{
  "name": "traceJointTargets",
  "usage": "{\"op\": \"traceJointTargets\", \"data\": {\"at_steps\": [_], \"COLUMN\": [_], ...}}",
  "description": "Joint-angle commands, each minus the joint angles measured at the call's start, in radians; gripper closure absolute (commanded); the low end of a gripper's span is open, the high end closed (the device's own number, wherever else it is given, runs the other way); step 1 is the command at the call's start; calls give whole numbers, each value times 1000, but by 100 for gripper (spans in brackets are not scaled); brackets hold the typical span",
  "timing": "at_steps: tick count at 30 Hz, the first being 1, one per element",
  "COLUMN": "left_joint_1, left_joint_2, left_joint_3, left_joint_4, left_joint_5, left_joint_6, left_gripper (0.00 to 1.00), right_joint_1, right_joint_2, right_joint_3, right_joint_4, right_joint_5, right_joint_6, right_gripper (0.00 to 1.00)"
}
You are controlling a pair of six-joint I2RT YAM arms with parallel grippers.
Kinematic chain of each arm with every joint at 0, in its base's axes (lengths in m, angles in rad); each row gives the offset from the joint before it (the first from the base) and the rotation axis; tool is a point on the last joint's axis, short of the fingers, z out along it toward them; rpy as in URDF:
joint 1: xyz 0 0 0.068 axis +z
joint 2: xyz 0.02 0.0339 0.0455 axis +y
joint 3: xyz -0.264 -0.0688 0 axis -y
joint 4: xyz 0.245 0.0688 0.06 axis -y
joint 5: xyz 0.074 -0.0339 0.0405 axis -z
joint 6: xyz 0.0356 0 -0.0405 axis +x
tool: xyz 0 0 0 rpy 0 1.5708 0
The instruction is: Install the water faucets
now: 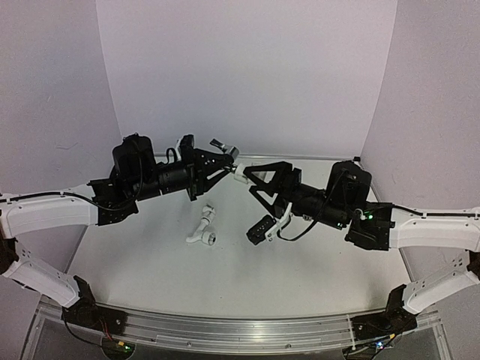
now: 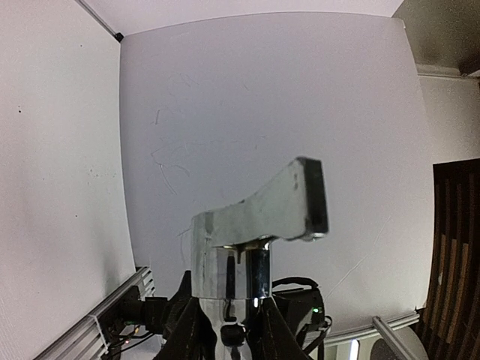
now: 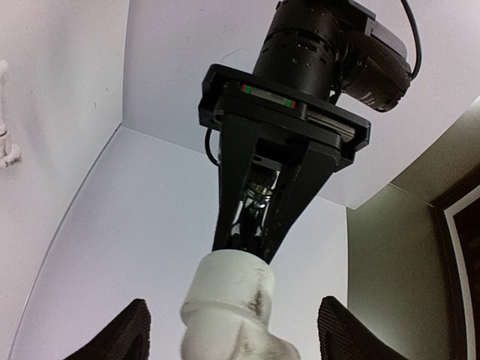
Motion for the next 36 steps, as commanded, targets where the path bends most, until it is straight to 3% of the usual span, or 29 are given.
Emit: {"op": "traceJointTargets", "data": {"at_steps": [1,16,24,36], "left_joint_1": [10,38,59,70], "left_joint_2": [6,93,129,93], "left_joint_3": [10,25,31,42], "left_joint_4": [139,202,243,125], "left_joint_5": [37,187,267,270], "left_joint_6": [-79,-285,-358,-328], "left_gripper": [100,100,100,100], "right_joint_1": [5,1,-26,-34], "right_joint_2": [-20,-6,-37,-72], "right_joint_3": [-25,-2,0,-40], "right_joint_4": [83,100,18,-45], "right_joint_5": [-23,-14,-20,-25], "right_joint_6": [-242,-329,-392,-447], "right_gripper": [36,52,37,41]}}
